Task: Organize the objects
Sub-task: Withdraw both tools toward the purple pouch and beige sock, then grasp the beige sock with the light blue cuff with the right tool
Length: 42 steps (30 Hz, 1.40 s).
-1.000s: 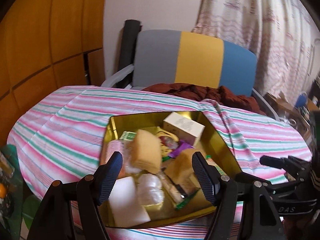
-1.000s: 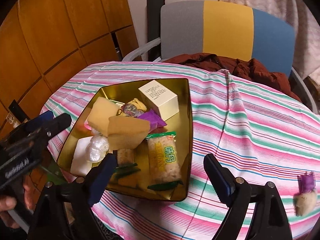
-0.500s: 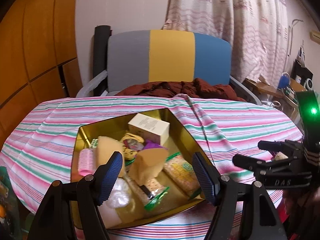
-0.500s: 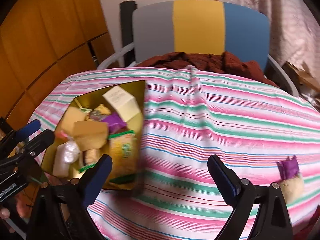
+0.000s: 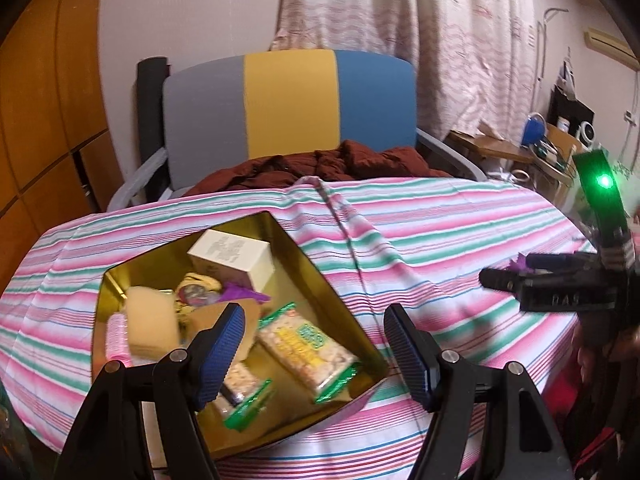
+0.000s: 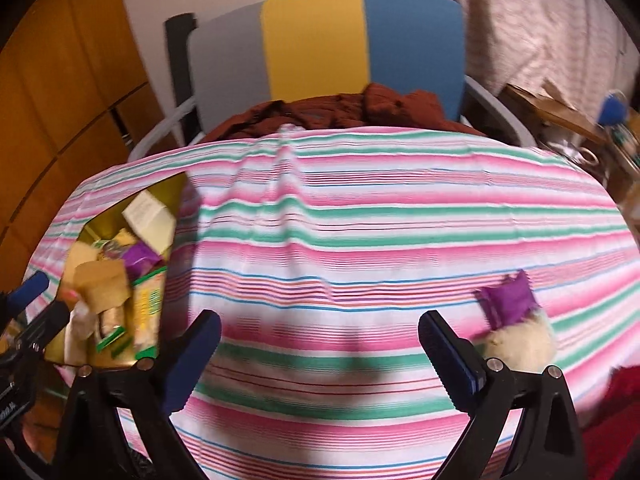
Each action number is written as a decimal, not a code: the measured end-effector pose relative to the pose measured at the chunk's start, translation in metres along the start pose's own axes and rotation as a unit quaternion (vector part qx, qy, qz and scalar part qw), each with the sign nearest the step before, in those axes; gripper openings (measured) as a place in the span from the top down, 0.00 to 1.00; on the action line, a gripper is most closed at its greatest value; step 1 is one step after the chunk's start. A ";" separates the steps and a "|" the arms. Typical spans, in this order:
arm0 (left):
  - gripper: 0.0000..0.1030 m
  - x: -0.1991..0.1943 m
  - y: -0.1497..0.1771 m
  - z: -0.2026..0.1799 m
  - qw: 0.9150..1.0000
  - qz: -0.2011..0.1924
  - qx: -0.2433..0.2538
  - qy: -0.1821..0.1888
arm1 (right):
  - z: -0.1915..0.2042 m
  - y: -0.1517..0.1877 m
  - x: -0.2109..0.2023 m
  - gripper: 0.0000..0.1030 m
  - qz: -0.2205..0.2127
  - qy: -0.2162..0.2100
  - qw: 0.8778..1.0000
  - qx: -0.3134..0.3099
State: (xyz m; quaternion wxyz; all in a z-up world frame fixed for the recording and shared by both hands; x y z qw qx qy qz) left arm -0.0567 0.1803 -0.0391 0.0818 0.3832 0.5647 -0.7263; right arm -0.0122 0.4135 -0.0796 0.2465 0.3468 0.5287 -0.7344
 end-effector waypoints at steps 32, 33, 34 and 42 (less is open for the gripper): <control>0.30 0.036 0.027 -0.092 0.988 0.074 0.072 0.119 | -0.176 0.033 0.053 0.13 0.249 0.065 0.962 0.089; 0.30 0.038 0.027 -0.093 0.987 0.076 0.073 0.120 | -0.176 0.032 0.051 0.20 0.248 0.073 0.963 0.079; 0.30 0.039 0.027 -0.094 0.987 0.078 0.074 0.121 | -0.177 0.032 0.049 0.25 0.246 0.075 0.964 0.073; 0.30 0.054 0.023 -0.115 0.983 0.088 0.095 0.128 | -0.199 0.032 0.003 0.27 0.207 0.137 0.966 0.077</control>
Point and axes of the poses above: each gripper's, at about its wrist camera, not at the fingertips, and x roughly the way its jaws point, z to its left, y to its underside, the point moved 7 cm from there along x, roughly the way its jaws point, and after that the axes turned 6 degrees about -y, right-handed, at the moved point
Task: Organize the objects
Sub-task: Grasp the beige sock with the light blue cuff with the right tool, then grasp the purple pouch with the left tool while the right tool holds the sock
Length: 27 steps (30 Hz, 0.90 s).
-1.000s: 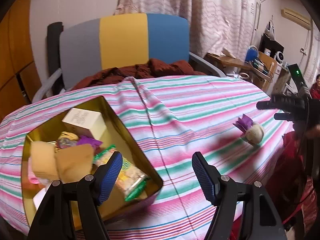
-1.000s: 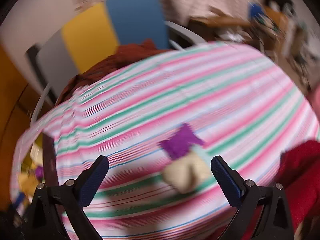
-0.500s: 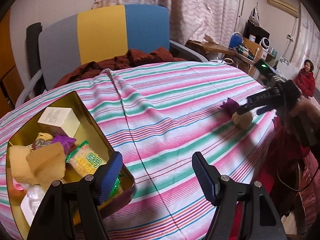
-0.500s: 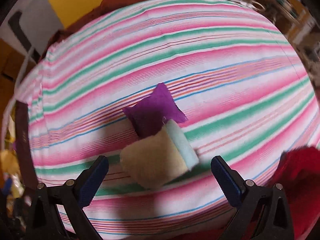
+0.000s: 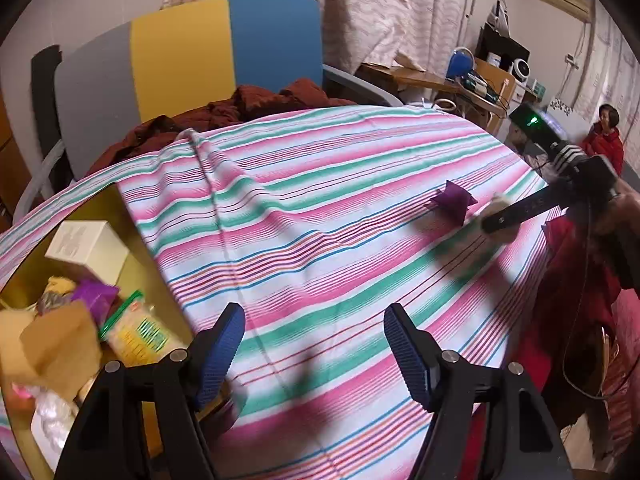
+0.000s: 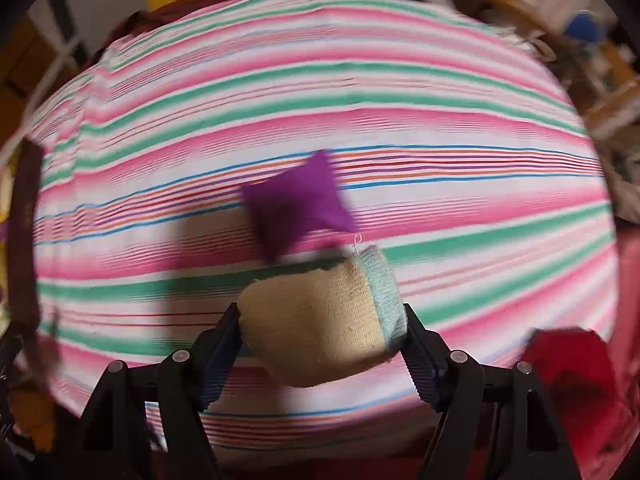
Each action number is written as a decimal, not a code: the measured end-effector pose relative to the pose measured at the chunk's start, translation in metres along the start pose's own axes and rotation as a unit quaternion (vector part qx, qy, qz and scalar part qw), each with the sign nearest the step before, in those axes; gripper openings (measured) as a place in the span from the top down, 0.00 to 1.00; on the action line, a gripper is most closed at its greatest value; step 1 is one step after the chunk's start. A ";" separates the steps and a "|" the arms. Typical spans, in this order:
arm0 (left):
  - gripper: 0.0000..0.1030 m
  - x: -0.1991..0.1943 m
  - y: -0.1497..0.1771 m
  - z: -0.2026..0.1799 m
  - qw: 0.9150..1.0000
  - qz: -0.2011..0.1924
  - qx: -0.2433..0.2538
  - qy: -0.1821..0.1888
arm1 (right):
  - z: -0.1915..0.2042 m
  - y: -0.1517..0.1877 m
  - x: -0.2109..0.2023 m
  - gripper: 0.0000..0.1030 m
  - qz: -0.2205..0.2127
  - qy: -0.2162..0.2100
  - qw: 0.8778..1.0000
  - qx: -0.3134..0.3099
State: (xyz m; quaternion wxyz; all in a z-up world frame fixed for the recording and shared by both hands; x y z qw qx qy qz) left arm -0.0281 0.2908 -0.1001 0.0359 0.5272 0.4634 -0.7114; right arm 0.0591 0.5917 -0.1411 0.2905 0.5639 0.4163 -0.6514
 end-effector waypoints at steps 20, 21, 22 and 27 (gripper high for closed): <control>0.30 0.082 -0.073 -0.130 0.986 0.007 0.143 0.081 | -0.049 0.004 -0.051 0.27 -0.203 -0.187 0.938 0.209; 0.30 0.087 -0.078 -0.136 0.985 0.009 0.149 0.087 | -0.050 0.003 -0.050 0.27 -0.205 -0.193 0.936 0.211; 0.30 0.092 -0.082 -0.144 0.983 0.013 0.156 0.096 | -0.051 0.000 -0.049 0.27 -0.207 -0.199 0.934 0.214; 0.30 0.111 -0.092 -0.175 0.970 0.016 0.212 0.117 | -0.051 -0.006 -0.043 0.27 -0.210 -0.224 0.924 0.226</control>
Point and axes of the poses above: each gripper's, at about its wrist camera, not at the fingertips, and x roughly the way its jaws point, z to its left, y to its underside, the point moved 7 cm from there along x, roughly the way its jaws point, and after that the axes turned 6 degrees about -y, right-handed, at the moved point
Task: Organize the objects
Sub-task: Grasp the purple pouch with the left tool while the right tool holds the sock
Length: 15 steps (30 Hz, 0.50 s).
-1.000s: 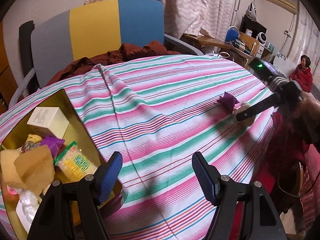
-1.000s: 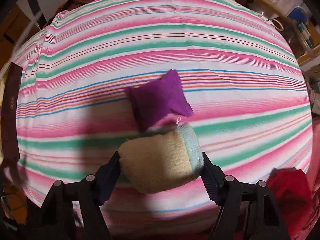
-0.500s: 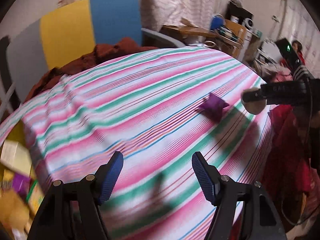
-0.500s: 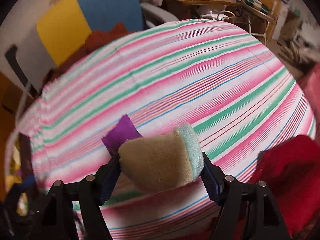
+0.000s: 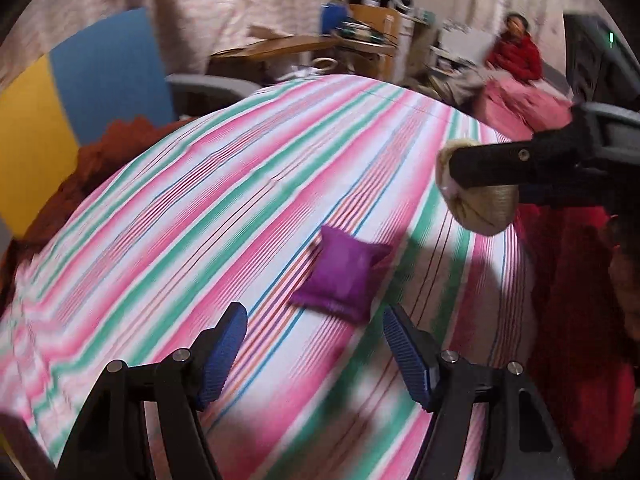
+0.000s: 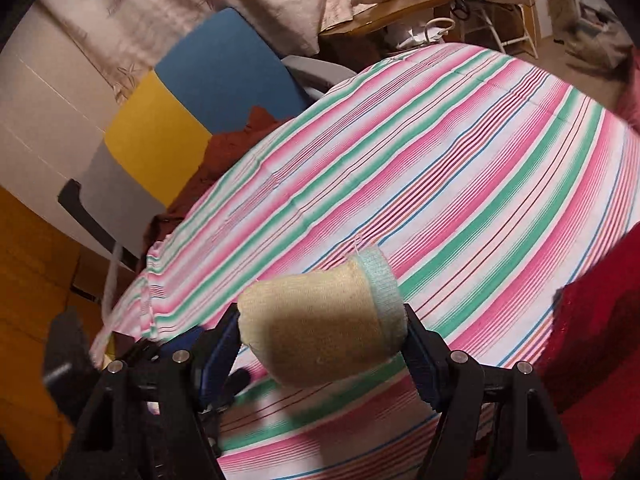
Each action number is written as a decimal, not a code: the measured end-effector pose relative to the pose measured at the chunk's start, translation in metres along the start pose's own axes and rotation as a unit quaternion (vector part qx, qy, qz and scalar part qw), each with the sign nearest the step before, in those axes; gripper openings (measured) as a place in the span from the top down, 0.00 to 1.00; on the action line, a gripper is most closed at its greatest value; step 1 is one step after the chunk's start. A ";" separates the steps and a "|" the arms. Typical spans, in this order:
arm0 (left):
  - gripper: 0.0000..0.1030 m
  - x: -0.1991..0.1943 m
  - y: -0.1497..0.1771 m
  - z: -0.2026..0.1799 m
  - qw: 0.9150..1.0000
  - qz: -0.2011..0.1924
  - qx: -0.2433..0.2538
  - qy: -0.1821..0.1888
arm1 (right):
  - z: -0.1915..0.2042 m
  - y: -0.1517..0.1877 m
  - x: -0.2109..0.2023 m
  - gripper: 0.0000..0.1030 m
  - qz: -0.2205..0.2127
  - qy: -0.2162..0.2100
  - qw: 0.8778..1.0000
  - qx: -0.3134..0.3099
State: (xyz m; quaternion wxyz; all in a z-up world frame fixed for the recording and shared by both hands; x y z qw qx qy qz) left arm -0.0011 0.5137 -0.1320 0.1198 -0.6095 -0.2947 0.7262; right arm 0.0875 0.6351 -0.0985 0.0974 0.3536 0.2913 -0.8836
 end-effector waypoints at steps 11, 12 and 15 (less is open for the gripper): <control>0.55 0.058 -0.012 -0.020 0.998 0.041 0.052 0.002 | -0.005 0.003 -0.005 0.27 -0.007 -0.012 1.000 0.010; 0.56 0.057 -0.012 -0.018 0.999 0.036 0.040 0.007 | -0.004 0.003 -0.004 0.27 -0.005 -0.011 1.000 0.009; 0.62 0.051 -0.003 -0.009 0.999 0.036 0.003 0.008 | -0.003 0.003 -0.002 0.27 0.002 -0.010 1.000 0.005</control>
Point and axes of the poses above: each gripper's, at about its wrist camera, not at the fingertips, and x roughly the way its jaws point, z to its left, y to its underside, the point moved 7 cm from there along x, roughly the way its jaws point, and after that the axes turned 6 degrees about -y, right-handed, at the moved point
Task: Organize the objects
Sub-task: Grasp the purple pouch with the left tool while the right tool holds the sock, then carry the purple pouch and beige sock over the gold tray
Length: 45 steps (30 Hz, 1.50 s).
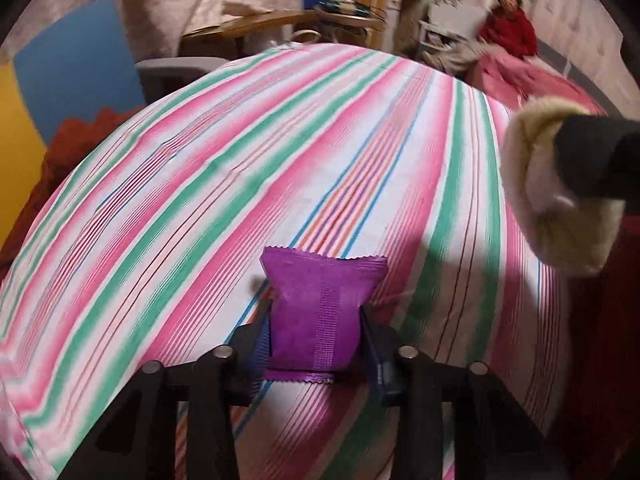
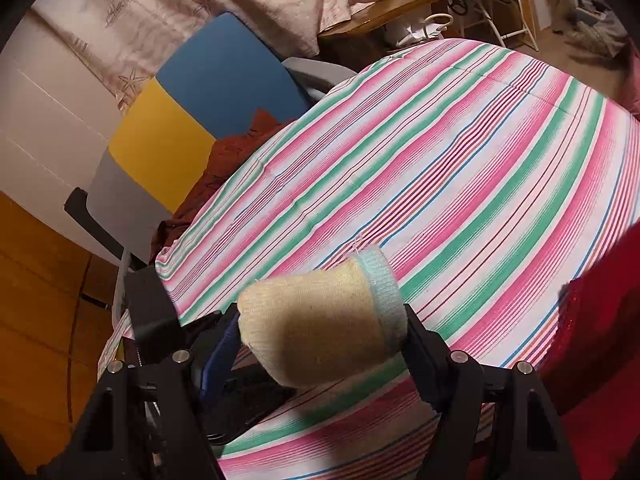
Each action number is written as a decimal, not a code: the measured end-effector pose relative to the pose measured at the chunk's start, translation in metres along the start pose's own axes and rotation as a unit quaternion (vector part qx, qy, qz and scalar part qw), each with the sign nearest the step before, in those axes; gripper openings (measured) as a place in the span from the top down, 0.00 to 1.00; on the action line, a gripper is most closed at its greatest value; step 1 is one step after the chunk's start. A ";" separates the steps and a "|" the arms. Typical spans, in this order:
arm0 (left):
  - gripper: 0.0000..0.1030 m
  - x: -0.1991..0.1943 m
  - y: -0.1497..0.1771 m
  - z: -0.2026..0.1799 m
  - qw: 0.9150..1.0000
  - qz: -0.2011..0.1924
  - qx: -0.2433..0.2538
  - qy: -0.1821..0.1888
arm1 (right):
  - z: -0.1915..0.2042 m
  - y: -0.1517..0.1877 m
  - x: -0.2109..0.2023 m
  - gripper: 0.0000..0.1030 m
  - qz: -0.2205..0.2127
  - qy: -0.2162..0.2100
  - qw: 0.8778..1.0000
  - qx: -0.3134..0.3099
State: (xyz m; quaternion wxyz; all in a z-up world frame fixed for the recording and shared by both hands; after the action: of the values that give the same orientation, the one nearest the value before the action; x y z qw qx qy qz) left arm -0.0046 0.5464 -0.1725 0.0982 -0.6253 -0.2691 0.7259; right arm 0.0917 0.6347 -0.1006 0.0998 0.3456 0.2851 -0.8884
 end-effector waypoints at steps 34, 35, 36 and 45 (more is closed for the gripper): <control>0.63 -0.181 0.142 0.097 0.958 -0.092 -0.237 -0.133 | 0.009 0.005 0.011 0.27 0.027 0.101 0.991 -0.078; 0.63 -0.187 0.147 0.102 0.955 -0.097 -0.244 -0.135 | 0.010 0.005 0.012 0.27 0.028 0.106 0.991 -0.081; 0.63 -0.191 0.151 0.105 0.954 -0.099 -0.250 -0.136 | 0.010 0.005 0.012 0.27 0.028 0.111 0.990 -0.084; 0.63 -0.249 0.211 0.139 0.927 -0.131 -0.308 -0.169 | 0.021 0.007 0.016 0.27 0.036 0.152 0.979 -0.131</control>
State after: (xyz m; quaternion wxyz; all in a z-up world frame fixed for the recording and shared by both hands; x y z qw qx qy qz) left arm -0.0473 0.2136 -0.0578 -0.0515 -0.4522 -0.5715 0.6828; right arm 0.0709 0.6173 -0.1016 0.1318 0.4703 0.3980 -0.7765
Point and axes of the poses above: each gripper's, at about its wrist camera, not at the fingertips, and x roughly the way its jaws point, z to its left, y to its underside, the point moved 7 cm from there along x, roughly the way its jaws point, and after that the axes turned 6 degrees about -y, right-handed, at the moved point
